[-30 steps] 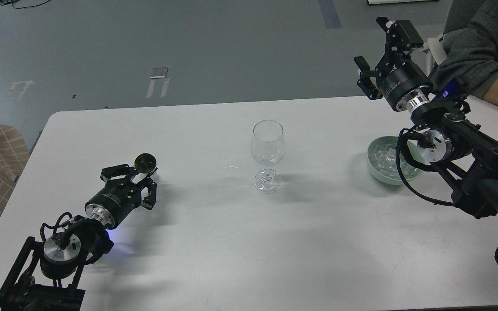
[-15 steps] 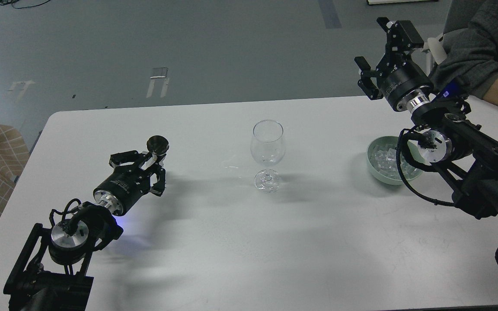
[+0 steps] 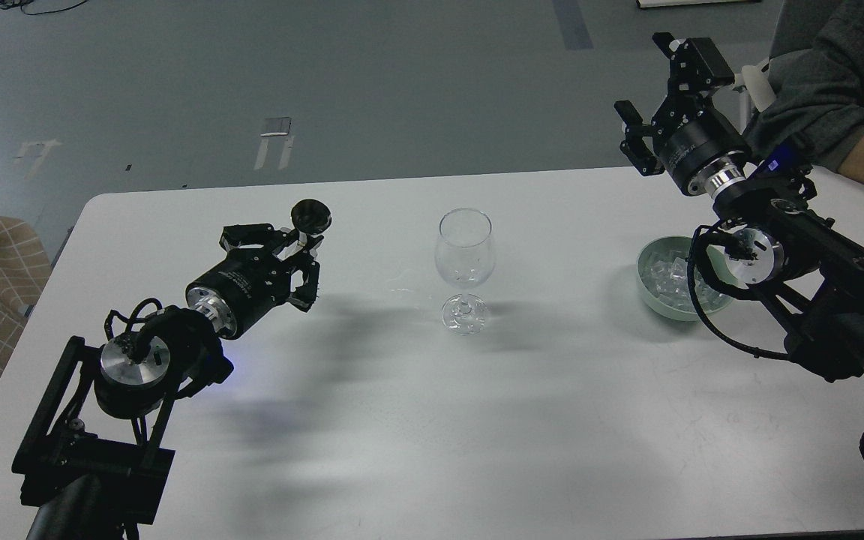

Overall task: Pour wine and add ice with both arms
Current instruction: 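Lift the jigger with the left gripper and carry it toward the glass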

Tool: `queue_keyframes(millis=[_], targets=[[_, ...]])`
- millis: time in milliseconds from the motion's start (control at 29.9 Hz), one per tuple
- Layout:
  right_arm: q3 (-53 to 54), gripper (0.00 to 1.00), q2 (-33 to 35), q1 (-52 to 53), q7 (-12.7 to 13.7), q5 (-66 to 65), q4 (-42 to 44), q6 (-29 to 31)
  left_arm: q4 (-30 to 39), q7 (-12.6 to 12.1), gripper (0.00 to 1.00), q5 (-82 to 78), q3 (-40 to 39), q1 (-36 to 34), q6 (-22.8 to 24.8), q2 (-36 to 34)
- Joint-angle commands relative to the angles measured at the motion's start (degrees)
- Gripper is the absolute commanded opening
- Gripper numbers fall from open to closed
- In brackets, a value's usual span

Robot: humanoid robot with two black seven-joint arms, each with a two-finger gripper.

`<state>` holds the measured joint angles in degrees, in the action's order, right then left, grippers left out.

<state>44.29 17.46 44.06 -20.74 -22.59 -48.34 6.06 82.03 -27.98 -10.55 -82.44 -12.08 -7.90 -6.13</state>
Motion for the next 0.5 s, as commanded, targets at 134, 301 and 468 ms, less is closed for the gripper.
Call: queue_keyframes(millis=[134, 301, 468], targets=[[0.00, 1.00, -0.06, -0.12, 0.00, 0.00, 0.00, 0.00, 6.65, -0.02, 0.03, 0.00, 0.35, -1.63, -6.42, 0.33], [0.09, 1.00, -0.06, -0.20, 0.00, 0.00, -0.01, 0.00, 8.41, -0.02, 0.03, 0.00, 3.33, -4.09, -10.72, 0.24], [0.01, 1.00, -0.06, -0.20, 0.00, 0.00, -0.09, 0.00, 10.34, -0.02, 0.03, 0.00, 5.27, -4.88, -13.27, 0.33]])
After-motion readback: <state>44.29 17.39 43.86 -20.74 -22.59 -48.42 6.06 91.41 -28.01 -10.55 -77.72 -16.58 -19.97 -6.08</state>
